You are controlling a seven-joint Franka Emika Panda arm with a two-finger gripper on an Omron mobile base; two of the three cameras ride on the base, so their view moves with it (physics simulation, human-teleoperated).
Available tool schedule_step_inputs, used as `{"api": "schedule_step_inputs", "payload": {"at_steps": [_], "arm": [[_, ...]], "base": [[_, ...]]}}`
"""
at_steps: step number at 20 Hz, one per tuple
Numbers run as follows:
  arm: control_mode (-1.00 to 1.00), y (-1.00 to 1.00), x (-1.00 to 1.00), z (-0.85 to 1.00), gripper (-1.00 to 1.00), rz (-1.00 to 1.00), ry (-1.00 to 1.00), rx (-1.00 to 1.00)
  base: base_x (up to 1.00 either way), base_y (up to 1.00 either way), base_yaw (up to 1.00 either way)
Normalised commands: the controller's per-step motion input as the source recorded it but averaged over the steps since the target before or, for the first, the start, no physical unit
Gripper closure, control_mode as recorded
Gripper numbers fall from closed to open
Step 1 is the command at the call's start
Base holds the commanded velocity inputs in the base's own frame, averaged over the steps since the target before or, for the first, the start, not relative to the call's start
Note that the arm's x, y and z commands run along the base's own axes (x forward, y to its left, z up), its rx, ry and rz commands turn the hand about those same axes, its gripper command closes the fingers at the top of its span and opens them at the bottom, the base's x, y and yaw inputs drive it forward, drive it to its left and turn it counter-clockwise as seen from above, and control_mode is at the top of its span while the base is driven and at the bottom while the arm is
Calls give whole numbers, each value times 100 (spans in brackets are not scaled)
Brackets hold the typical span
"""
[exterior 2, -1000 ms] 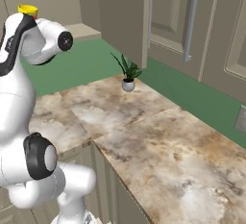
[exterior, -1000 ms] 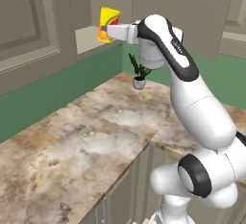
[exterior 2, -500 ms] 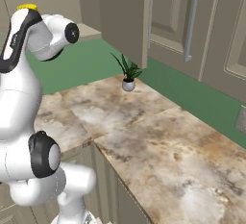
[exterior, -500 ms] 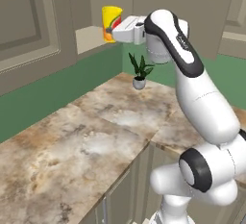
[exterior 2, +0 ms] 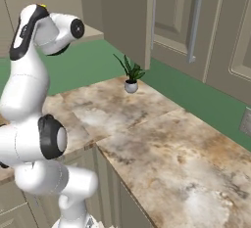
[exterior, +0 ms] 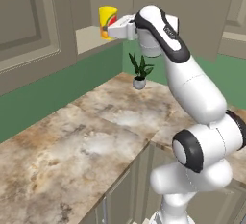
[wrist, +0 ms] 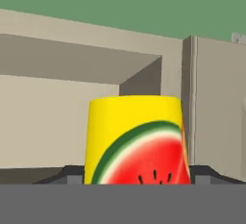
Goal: Move the cup from next to the sink to the open cabinet. Then, move the bowl with the avocado to the fridge to clear the area for faucet cleaning.
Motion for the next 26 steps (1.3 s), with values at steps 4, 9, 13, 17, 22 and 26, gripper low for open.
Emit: {"api": "schedule_step_inputs", "payload": {"at_steps": [4, 9, 13, 17, 22, 26], "arm": [[-100, 38, 90, 0, 100, -12, 18, -5], [-100, 22, 65, -12, 100, -9, 9, -7], [-100, 0, 34, -39, 100, -3, 0, -7], [-100, 0, 35, -33, 100, -3, 0, -4], [-100, 13, 62, -14, 100, -7, 0, -5], [-100, 31, 74, -2, 100, -11, 1, -3]], "base": [[0, 0, 0], [0, 0, 0], [0, 0, 0], [0, 0, 0], [0, 0, 0], [0, 0, 0]]}}
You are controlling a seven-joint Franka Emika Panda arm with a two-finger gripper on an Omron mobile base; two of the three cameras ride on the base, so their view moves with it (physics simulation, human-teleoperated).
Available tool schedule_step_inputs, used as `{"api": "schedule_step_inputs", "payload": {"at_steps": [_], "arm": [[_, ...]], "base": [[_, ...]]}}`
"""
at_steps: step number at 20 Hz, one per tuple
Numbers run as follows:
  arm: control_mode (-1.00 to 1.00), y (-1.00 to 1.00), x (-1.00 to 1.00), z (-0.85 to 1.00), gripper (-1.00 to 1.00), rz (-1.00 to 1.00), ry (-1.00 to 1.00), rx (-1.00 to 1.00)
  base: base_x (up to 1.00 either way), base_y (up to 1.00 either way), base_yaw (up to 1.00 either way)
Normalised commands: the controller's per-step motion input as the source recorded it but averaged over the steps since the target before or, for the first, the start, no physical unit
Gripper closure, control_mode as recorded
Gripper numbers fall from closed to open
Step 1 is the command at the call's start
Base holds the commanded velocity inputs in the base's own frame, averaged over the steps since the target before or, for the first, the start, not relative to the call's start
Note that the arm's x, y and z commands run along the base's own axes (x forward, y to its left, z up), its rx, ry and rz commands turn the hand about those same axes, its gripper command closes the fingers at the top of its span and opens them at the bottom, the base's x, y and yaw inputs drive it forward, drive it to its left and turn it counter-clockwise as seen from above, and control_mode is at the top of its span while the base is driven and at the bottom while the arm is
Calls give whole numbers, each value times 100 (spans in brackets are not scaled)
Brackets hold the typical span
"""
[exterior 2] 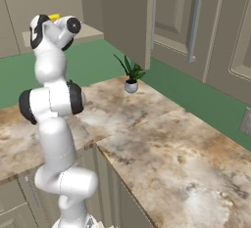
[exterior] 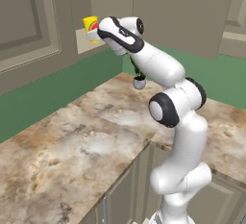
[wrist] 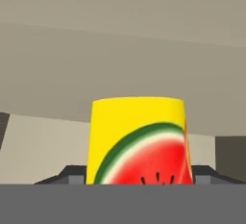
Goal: Move the cup from next to the sink to the open cabinet. Then, move the bowl with the avocado to the fridge to clear the area for faucet cleaning.
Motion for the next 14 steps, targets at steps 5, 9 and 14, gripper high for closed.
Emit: {"api": "schedule_step_inputs", "payload": {"at_steps": [5, 9, 14], "arm": [[-100, 32, 68, 0, 100, -13, 1, 0], [-100, 4, 38, -8, 100, -7, 4, 3], [-100, 4, 24, -3, -100, -2, 4, 0]], "base": [[0, 0, 0], [0, 0, 0], [0, 0, 0]]}}
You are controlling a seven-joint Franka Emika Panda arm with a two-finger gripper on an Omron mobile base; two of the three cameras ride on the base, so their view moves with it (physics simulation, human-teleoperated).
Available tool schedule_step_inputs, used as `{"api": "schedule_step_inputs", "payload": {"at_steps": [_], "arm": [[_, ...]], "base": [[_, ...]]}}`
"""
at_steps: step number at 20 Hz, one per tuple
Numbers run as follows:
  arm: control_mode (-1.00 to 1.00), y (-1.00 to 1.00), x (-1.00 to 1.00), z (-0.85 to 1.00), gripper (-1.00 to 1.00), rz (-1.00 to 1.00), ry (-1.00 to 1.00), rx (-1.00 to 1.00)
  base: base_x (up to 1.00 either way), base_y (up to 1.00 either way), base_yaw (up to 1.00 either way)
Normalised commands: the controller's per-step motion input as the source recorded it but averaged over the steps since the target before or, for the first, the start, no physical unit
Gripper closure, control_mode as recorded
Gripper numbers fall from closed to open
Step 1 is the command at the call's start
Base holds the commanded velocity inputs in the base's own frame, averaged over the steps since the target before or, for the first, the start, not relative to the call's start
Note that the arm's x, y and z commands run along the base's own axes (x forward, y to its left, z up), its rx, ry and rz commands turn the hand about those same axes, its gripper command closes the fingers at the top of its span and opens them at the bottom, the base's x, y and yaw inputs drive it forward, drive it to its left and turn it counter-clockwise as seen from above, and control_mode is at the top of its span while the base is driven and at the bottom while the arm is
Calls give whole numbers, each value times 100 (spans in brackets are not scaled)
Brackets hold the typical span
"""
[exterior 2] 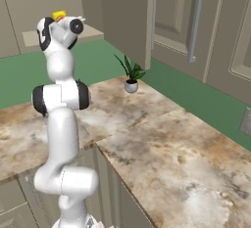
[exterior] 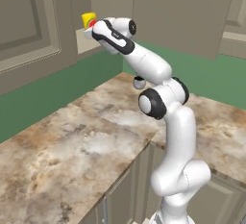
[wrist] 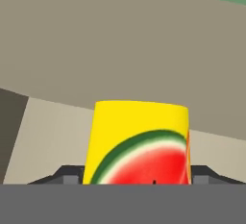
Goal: Move the cup from next to the sink to the open cabinet. Then, move the bowl with the avocado to the fridge to clear the area for faucet cleaning.
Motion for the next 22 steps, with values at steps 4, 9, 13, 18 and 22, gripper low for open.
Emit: {"api": "schedule_step_inputs", "payload": {"at_steps": [4, 9, 13, 18, 22], "arm": [[-100, -4, -21, 0, -100, 0, 0, 0], [-100, -18, -53, -4, -100, 0, 0, 0], [-100, -19, -53, -16, -100, 0, 0, 0], [-100, -58, -94, -29, -100, -2, 0, 2], [-100, -88, -100, -39, -100, -4, 0, 5]], "base": [[0, 0, 0], [0, 0, 0], [0, 0, 0], [0, 0, 0], [0, 0, 0]]}}
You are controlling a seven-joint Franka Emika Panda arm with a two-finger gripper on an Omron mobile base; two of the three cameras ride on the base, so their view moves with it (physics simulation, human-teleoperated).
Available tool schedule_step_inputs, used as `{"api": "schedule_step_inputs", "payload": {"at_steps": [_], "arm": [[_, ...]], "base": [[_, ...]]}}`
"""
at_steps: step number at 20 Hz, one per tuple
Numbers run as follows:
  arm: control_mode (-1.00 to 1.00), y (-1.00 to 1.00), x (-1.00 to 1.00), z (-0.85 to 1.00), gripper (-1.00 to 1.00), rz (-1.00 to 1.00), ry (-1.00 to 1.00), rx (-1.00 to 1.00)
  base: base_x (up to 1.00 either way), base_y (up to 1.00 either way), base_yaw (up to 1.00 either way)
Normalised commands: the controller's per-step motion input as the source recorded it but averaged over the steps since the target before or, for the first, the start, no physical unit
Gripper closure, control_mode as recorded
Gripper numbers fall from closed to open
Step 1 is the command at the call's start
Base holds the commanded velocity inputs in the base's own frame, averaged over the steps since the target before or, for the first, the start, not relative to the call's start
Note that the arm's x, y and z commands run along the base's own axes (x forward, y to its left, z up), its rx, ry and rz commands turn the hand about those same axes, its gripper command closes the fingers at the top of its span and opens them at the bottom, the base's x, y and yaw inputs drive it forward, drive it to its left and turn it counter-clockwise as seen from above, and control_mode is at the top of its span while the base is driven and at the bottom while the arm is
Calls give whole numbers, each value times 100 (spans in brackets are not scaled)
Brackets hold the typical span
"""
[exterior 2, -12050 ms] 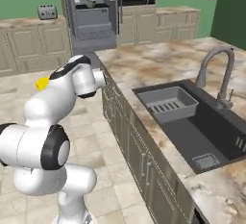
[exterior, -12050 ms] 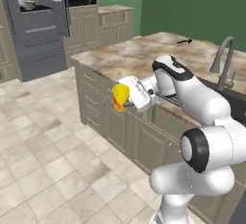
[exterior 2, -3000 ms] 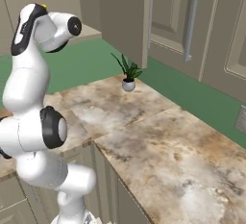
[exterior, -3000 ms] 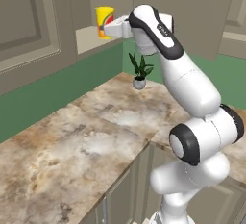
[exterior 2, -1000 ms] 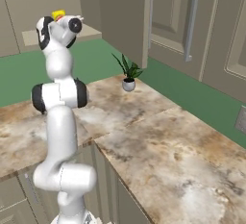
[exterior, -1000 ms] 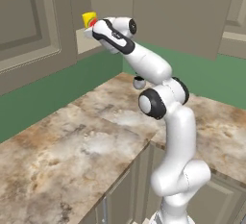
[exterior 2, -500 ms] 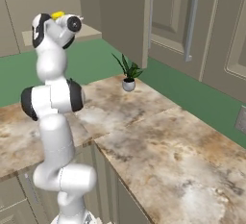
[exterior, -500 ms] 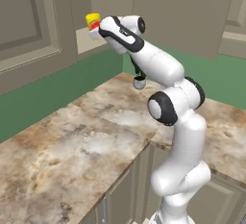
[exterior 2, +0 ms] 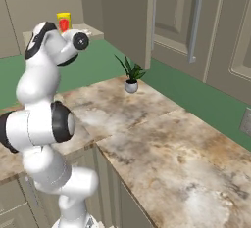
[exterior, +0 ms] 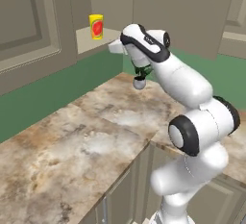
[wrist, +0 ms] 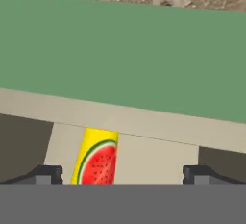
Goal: Move the cup from next to the sink to the open cabinet. Then, move the bowl with the avocado to the fridge to clear the area for faucet cleaning.
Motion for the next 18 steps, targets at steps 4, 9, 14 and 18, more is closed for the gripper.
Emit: {"api": "schedule_step_inputs", "payload": {"at_steps": [4, 9, 14, 18], "arm": [[-100, -93, -100, -71, -100, -7, 2, 2], [-100, -80, -100, -100, -100, -6, 9, -1], [-100, -68, -100, -100, -100, -6, 14, -3], [-100, -48, -100, -24, -100, -17, -8, 8]], "base": [[0, 0, 0], [0, 0, 0], [0, 0, 0], [0, 0, 0]]}}
